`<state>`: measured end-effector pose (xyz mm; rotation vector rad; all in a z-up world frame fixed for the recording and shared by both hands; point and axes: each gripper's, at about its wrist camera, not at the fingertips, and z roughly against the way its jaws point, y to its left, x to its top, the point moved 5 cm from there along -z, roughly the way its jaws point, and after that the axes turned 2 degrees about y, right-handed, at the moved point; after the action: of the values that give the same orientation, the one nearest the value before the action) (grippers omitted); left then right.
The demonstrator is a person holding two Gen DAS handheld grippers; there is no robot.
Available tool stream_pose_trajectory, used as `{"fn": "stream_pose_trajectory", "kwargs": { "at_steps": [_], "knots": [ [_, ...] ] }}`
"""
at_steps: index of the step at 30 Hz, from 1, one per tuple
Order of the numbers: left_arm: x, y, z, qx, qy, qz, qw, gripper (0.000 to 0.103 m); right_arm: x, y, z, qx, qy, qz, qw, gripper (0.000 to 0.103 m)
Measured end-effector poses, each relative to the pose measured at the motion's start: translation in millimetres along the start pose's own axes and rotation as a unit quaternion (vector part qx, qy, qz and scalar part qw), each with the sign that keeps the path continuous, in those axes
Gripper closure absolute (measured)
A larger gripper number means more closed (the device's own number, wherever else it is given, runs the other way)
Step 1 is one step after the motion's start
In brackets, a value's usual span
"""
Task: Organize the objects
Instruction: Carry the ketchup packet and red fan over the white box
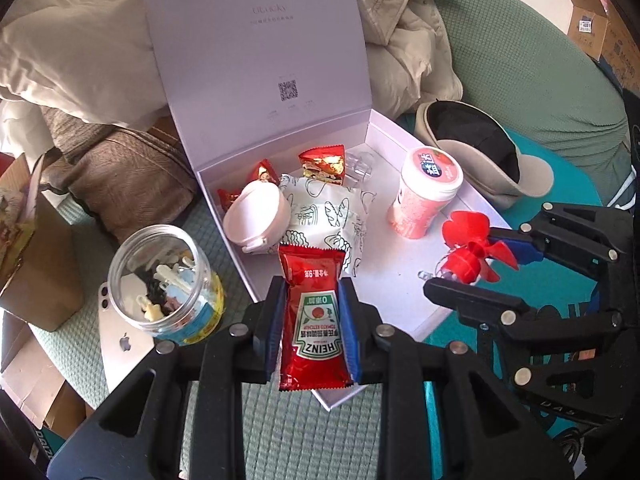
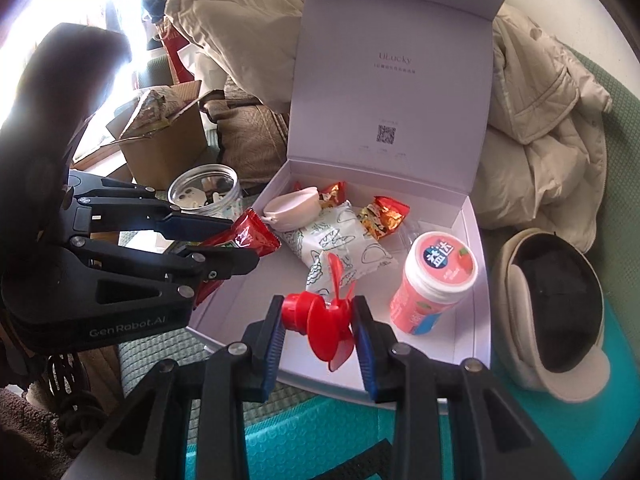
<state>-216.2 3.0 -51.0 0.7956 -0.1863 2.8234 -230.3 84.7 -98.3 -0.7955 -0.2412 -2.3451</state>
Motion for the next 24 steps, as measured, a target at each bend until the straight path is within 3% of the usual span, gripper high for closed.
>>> {"fn": "stream_pose_trajectory", "kwargs": {
  "at_steps": [24],
  "knots": [
    [4.0,-17.9,-61.5,-0.022,0.049,-0.039,0.9978,0.078,-22.5,-19.4,-46.2,-0.003,0.039,-0.006,0.999,0.07]
  ]
}}
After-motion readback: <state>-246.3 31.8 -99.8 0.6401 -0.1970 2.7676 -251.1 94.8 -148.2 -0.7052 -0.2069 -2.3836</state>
